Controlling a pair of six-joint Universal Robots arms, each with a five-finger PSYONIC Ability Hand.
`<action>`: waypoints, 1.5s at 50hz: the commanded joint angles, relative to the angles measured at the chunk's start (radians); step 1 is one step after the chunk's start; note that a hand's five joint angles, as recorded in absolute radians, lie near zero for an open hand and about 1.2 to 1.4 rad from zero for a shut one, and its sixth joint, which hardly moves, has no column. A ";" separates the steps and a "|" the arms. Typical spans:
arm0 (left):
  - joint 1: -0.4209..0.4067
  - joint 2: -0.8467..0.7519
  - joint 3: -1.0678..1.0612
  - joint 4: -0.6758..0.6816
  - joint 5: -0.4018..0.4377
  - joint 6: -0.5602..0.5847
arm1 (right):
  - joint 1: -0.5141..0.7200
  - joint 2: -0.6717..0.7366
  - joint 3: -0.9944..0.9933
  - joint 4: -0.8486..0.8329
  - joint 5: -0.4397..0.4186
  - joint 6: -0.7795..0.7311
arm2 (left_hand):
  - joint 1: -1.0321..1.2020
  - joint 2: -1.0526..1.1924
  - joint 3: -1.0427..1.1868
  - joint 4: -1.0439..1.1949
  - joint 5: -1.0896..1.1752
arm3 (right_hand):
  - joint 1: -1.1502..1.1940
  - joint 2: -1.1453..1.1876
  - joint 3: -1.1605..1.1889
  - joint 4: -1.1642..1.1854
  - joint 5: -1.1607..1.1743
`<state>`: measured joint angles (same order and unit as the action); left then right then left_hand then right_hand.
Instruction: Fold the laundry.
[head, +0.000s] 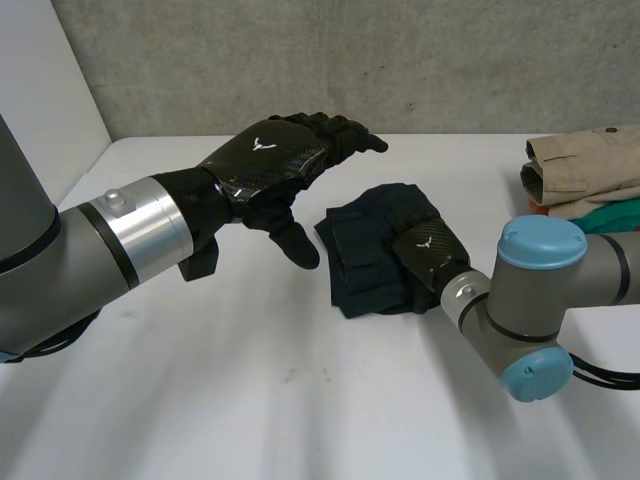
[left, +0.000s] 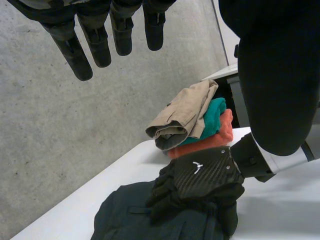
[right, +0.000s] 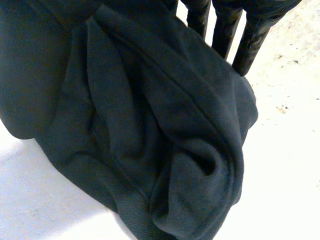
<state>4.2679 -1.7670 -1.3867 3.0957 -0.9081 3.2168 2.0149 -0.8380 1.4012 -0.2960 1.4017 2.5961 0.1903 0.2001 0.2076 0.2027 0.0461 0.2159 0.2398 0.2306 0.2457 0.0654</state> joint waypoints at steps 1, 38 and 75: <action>0.001 0.000 0.002 0.001 0.000 0.000 | 0.004 0.043 -0.036 -0.005 0.002 -0.027 | 0.003 -0.007 -0.015 -0.010 -0.028 | 0.016 -0.008 0.001 -0.014 -0.008; 0.012 0.012 -0.031 0.003 0.000 0.002 | 0.012 0.123 -0.234 -0.015 0.002 -0.030 | 0.006 -0.004 -0.012 -0.007 -0.025 | 1.180 1.156 1.166 1.151 1.156; 0.020 0.081 -0.041 0.001 0.000 -0.002 | -0.513 -0.070 -0.433 -0.362 -0.415 0.090 | 0.009 -0.001 -0.009 -0.004 -0.022 | 1.180 1.156 1.166 1.151 1.156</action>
<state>4.2895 -1.6899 -1.4229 3.0972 -0.9083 3.2154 1.6283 -0.9202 0.9841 -0.6408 1.0743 2.6059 0.1902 0.2001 0.2076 0.2027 0.0462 0.9347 1.1536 1.1604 1.1647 0.9166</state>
